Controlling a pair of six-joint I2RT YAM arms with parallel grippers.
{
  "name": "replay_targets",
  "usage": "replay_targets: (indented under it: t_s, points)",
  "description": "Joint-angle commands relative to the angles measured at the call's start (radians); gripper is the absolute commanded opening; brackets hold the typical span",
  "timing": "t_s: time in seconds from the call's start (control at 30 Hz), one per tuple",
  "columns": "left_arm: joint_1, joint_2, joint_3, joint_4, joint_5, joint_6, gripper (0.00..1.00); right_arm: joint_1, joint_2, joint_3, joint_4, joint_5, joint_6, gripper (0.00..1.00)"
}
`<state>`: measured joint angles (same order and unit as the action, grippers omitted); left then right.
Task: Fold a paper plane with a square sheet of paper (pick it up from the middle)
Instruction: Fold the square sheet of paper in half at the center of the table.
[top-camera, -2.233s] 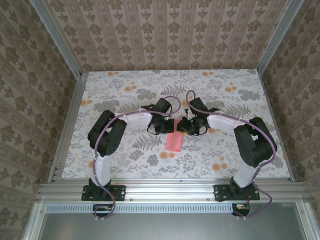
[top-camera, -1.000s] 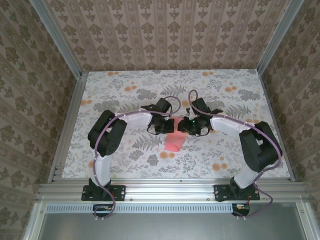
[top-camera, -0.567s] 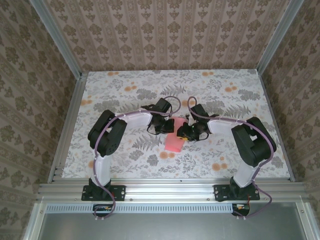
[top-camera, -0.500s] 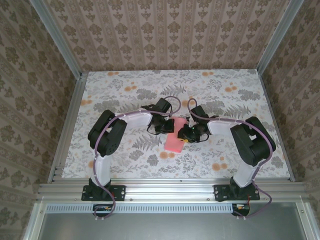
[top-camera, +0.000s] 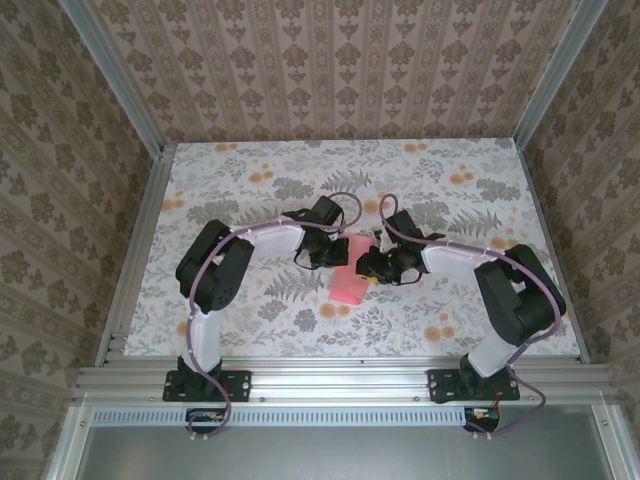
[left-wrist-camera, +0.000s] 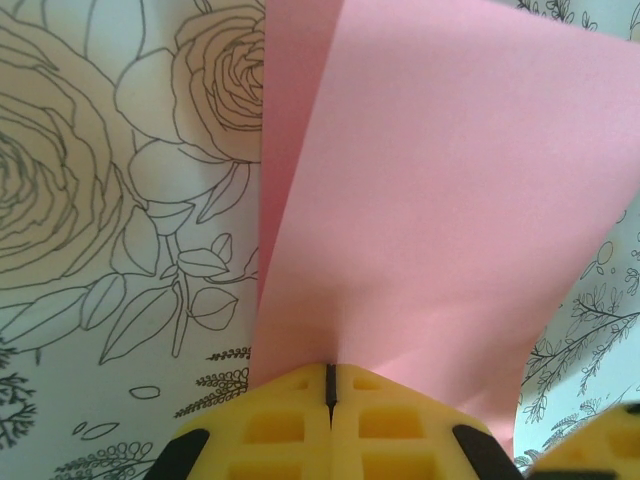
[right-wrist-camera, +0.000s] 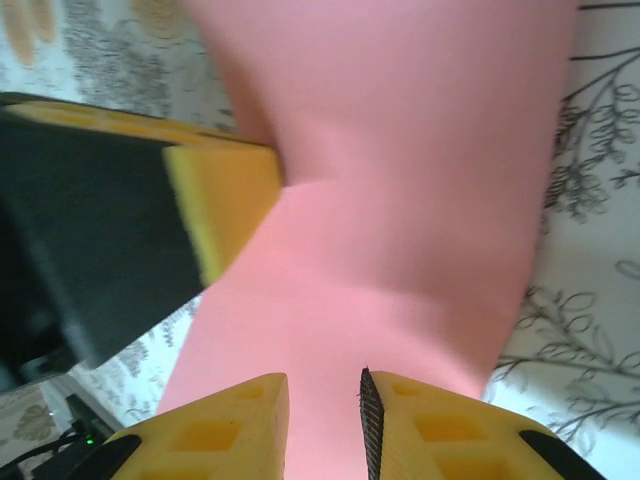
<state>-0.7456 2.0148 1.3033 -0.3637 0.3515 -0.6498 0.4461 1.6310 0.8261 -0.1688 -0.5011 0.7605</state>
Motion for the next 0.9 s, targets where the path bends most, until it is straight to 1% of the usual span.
replay_targets:
  t_s: [0.0, 0.1, 0.27, 0.4, 0.6, 0.7, 0.87]
  points:
    - [-0.011, 0.042, 0.001, -0.054, -0.006, 0.027, 0.02, 0.021, -0.033, -0.038, 0.042, -0.026, 0.053, 0.28]
    - [-0.011, 0.043, 0.0, -0.052, -0.008, 0.026, 0.02, 0.035, -0.013, -0.067, 0.08, -0.027, 0.078, 0.28]
    - [-0.011, 0.043, -0.001, -0.052, -0.008, 0.026, 0.02, 0.039, 0.035, -0.122, 0.106, 0.013, 0.086, 0.28]
    - [-0.011, 0.042, -0.004, -0.053, -0.008, 0.027, 0.02, 0.039, 0.056, -0.132, 0.1, 0.022, 0.079, 0.28]
    - [-0.012, 0.038, -0.005, -0.056, -0.008, 0.027, 0.02, 0.046, -0.048, -0.113, 0.052, 0.016, 0.075, 0.28]
    - [-0.012, 0.037, -0.004, -0.058, -0.008, 0.029, 0.02, 0.066, -0.095, -0.118, 0.057, 0.004, 0.089, 0.28]
    - [-0.012, 0.037, -0.004, -0.057, -0.007, 0.029, 0.02, 0.097, -0.084, -0.161, 0.114, 0.004, 0.125, 0.28]
